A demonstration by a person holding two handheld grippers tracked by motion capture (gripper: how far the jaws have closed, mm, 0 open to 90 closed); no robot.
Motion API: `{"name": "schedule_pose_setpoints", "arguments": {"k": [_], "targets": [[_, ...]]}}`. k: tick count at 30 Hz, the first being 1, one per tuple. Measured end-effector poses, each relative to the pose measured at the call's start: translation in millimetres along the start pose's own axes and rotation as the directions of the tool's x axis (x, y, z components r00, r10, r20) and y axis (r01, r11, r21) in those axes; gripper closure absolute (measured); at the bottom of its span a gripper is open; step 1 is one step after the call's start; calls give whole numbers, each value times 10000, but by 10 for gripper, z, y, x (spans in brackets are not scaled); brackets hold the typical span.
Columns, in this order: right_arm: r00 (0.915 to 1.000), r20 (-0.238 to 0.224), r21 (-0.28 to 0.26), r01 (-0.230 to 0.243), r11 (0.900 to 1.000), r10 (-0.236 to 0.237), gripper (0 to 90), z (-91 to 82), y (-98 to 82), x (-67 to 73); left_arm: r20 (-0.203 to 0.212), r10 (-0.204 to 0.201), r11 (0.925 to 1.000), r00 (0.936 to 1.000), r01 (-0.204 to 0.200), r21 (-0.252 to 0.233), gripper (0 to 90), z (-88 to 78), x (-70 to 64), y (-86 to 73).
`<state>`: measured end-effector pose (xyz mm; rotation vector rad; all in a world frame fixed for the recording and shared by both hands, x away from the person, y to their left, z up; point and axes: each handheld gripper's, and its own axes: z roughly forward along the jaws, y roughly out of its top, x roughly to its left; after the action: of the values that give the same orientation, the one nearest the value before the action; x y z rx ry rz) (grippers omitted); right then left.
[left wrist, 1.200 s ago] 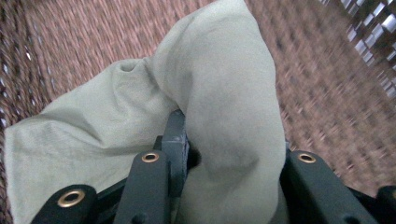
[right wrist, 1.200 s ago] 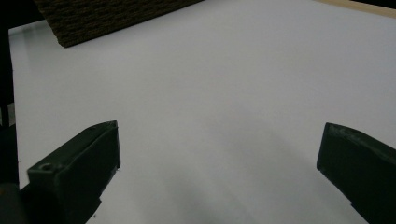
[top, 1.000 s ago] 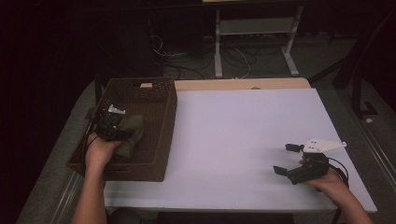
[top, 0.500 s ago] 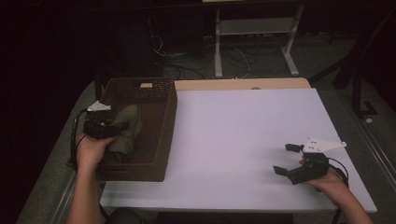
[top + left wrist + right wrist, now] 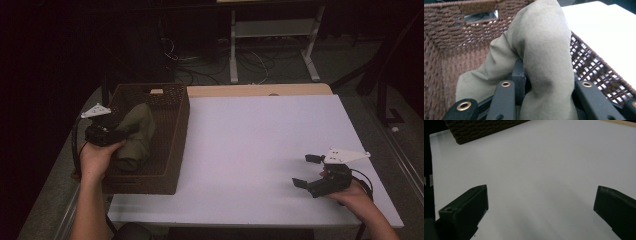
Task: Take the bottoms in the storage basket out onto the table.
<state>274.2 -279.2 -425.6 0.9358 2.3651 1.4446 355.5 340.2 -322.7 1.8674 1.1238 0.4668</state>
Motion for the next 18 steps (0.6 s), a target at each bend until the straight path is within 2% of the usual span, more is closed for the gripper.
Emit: {"name": "schedule_pose_setpoints", "arguments": {"k": [7,18], "targets": [[10000,-28,30,18,10000,-18,0,5,-1,0,544,23,9986,9985,5,-520,646,-49,-63,71],[10000,-21,186,-27,9998,27,0,25,-4,5,1081,292,9955,9937,-191,-933,645,-93,-158,221]]}}
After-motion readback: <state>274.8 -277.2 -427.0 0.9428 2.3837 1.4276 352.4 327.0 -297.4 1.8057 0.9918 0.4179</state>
